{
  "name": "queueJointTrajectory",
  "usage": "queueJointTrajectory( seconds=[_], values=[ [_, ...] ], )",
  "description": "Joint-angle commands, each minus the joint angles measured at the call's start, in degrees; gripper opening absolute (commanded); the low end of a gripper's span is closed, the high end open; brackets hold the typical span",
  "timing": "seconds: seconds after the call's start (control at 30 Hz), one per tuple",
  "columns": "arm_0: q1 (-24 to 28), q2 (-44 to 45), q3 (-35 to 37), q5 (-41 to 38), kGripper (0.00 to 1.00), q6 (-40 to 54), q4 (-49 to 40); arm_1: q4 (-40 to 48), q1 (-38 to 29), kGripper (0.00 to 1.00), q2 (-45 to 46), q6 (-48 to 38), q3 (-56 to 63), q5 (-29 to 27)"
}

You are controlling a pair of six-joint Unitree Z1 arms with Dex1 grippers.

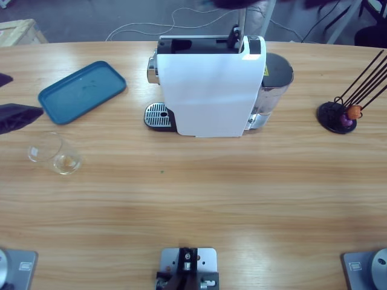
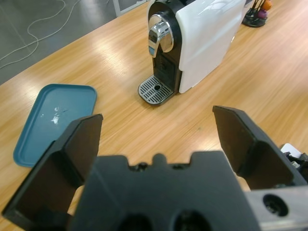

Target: Pour coffee

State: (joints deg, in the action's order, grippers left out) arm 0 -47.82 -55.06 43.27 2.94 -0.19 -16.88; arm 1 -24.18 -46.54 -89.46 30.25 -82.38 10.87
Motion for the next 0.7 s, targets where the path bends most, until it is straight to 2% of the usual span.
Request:
queueJointTrajectory(
  seconds=[0.03, 0.27, 0.7],
  values=[
    [-0.52, 0.17, -3.35, 1.80, 0.991, -0.44, 0.80, -2.72, -0.84, 0.000, -12.82, 4.18, -6.92, -1.83],
    [-0.52, 0.22, -4.68, 1.91, 0.991, -0.58, 1.36, -2.19, -0.48, 0.000, -18.69, 4.46, -9.98, -6.44],
    [-0.52, 0.04, -5.56, 2.07, 0.991, -0.75, 1.68, -1.75, 2.24, 0.000, -20.87, 4.55, -9.40, -6.88]
  ],
)
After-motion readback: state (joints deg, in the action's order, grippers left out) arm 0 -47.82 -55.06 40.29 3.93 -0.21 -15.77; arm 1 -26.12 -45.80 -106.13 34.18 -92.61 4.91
